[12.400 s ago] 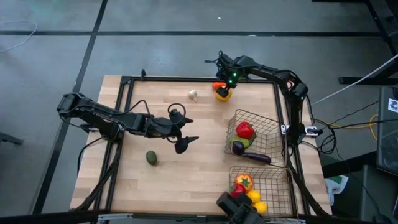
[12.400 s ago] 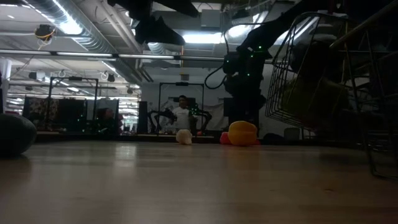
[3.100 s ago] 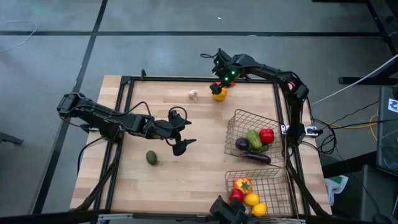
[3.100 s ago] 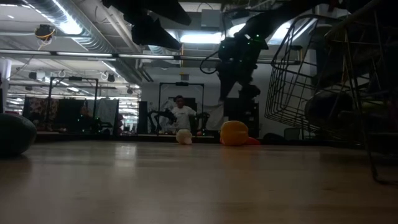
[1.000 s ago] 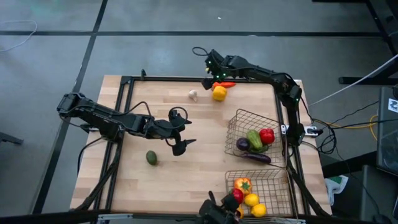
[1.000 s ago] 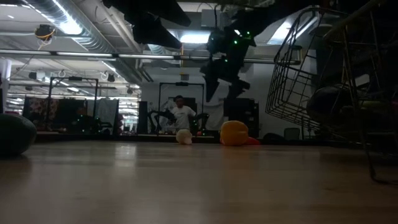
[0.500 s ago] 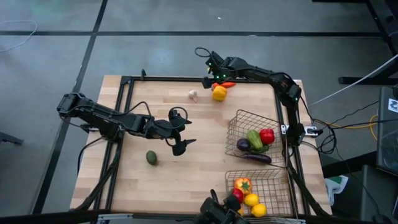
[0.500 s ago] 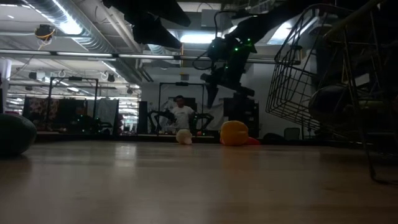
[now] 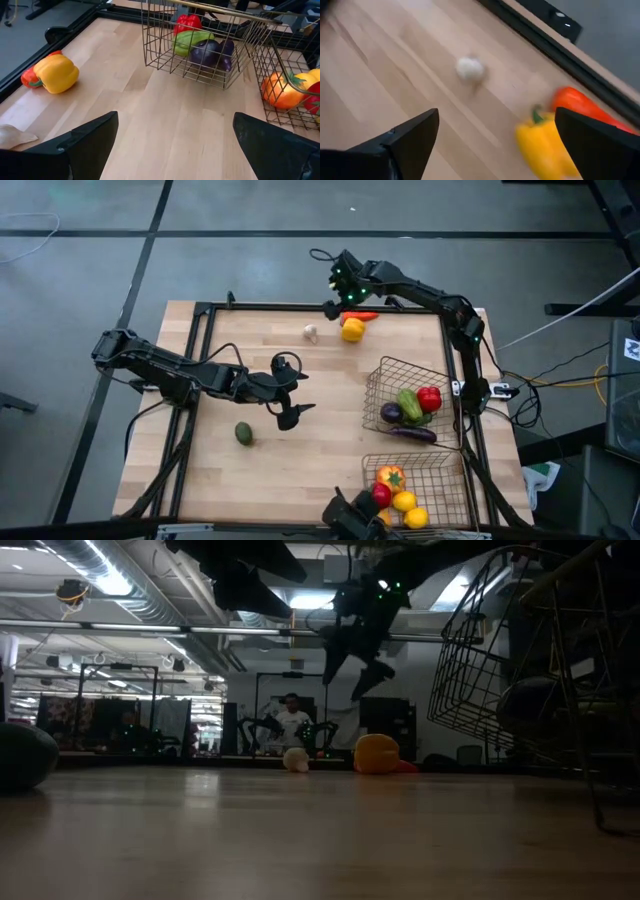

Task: Sort produce into baskets
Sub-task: Put the yellow bell pepper into the top wire basket

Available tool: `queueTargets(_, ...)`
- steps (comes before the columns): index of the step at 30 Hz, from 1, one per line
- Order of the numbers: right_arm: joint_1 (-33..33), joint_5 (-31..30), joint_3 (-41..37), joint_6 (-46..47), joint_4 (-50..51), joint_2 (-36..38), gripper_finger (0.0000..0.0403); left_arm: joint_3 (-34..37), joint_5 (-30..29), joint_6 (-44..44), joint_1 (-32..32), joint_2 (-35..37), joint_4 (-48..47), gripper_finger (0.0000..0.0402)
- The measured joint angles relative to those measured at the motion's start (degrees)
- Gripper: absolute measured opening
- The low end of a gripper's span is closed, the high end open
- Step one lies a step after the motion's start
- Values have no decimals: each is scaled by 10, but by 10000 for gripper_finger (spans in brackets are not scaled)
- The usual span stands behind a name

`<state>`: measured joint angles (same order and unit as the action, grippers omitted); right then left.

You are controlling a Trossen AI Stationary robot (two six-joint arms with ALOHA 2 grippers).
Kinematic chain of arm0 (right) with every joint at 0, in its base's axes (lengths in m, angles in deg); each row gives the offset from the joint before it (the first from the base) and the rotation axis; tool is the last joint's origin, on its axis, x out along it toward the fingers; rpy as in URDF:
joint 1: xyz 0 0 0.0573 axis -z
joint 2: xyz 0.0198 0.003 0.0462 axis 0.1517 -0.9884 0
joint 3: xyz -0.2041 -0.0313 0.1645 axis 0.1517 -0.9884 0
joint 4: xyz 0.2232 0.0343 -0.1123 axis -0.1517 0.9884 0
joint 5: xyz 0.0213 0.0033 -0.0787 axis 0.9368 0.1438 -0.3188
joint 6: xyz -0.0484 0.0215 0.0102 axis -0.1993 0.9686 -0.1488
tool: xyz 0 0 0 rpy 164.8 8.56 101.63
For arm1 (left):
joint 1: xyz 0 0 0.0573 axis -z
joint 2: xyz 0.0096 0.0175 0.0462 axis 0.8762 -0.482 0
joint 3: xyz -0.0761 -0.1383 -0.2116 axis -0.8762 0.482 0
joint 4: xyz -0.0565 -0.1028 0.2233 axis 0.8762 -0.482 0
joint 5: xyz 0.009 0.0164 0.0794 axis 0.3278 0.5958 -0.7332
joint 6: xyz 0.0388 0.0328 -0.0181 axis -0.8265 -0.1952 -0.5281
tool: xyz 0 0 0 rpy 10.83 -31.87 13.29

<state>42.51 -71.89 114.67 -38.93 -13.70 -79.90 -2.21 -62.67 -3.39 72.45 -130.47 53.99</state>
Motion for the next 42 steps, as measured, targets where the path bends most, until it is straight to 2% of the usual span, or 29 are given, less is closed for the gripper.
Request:
queueTargets(6, 3, -59, 21, -134, 125, 1, 394, 0, 0, 0, 0, 0, 0, 392)
queueTargets(10, 13, -56, -5, -185, 147, 1, 394, 0, 0, 0, 0, 0, 0, 392)
queueTargets(21, 23, -5, -48, -204, 128, -12, 394, 0, 0, 0, 0, 0, 0, 392)
queueTargets(25, 23, -11, -49, -206, 125, -37, 394, 0, 0, 0, 0, 0, 0, 392)
queueTargets(28, 23, -57, -49, -217, 117, -38, 394, 0, 0, 0, 0, 0, 0, 392)
queueTargets(30, 23, -68, -49, -218, 111, -37, 394, 0, 0, 0, 0, 0, 0, 392)
queueTargets(37, 27, -47, -49, -220, 118, -44, 394, 0, 0, 0, 0, 0, 0, 392)
queueTargets(42, 26, -38, -47, -234, 127, -77, 394, 0, 0, 0, 0, 0, 0, 392)
